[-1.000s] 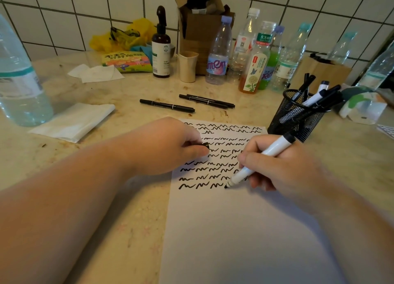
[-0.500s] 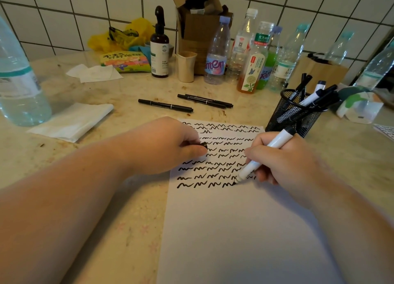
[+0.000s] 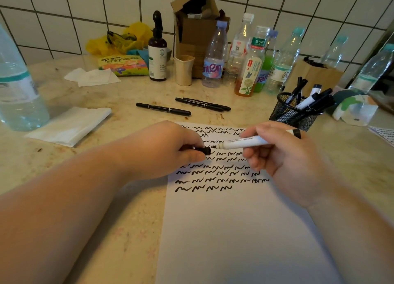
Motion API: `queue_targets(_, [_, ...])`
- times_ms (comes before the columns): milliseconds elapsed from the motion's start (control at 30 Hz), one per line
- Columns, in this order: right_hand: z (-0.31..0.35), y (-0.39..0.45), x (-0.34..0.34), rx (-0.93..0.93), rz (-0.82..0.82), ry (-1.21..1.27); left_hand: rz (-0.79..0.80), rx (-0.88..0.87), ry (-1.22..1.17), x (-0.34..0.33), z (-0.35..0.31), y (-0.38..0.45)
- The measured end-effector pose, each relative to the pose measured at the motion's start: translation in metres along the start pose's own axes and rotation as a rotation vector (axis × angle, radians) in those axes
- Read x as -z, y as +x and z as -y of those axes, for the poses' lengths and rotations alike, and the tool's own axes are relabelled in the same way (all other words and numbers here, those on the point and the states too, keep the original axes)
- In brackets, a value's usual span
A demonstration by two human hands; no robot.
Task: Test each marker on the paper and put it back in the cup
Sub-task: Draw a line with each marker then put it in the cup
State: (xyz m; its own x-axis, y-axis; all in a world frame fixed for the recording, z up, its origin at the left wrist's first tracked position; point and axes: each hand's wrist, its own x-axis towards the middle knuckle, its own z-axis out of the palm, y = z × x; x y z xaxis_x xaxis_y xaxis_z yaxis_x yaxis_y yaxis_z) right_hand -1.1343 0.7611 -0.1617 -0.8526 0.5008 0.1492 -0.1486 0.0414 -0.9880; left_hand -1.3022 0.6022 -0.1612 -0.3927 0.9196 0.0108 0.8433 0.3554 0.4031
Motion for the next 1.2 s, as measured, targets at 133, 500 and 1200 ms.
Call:
queue_targets(133, [-0.003, 0.0, 0.0, 0.002, 0.008, -0.065, -0.004, -0.005, -0.024, 0.0, -0.002, 0.0])
queue_targets(500, [-0.007, 0.0, -0.002, -0.092, 0.045, -0.135, -0.068, -0.039, 0.031, 0.001, -0.007, 0.0])
queue_targets(1200, [-0.001, -0.002, 0.001, 0.042, -0.059, -0.099, -0.114, -0.003, -0.154, -0.005, -0.002, 0.002])
